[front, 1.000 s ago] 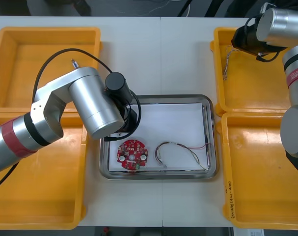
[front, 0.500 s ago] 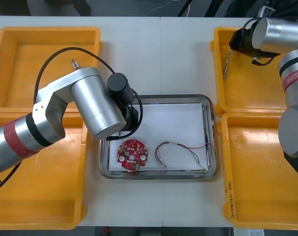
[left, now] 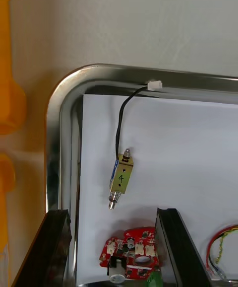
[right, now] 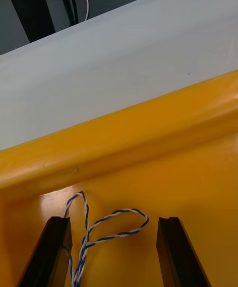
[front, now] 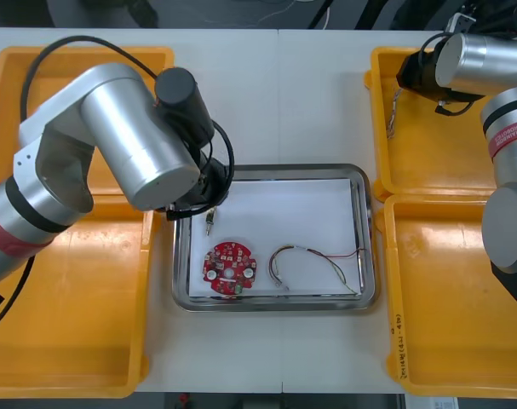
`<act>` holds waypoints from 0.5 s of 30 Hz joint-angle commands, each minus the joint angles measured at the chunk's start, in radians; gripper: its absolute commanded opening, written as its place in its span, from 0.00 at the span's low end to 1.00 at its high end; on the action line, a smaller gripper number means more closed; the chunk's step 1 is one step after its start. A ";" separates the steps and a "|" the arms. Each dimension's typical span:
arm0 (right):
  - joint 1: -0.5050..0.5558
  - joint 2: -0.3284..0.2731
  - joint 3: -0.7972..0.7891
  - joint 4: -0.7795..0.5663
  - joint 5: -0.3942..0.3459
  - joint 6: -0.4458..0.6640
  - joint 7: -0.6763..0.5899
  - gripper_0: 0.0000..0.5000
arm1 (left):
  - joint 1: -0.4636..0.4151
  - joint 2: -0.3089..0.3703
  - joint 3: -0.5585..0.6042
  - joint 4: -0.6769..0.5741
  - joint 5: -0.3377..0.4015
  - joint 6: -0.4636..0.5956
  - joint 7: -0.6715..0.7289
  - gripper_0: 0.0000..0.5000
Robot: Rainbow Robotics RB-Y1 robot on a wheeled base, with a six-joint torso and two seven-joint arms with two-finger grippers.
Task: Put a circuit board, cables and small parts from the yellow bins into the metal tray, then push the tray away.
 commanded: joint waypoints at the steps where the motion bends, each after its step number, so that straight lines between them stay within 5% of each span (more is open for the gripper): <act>1: -0.033 0.011 -0.015 -0.013 0.001 -0.042 -0.028 1.00 | -0.030 0.022 0.088 -0.071 0.023 0.060 0.052 1.00; 15: 0.005 0.012 -0.005 -0.013 -0.007 -0.081 -0.013 1.00 | -0.061 0.067 0.286 -0.074 0.133 0.165 0.027 1.00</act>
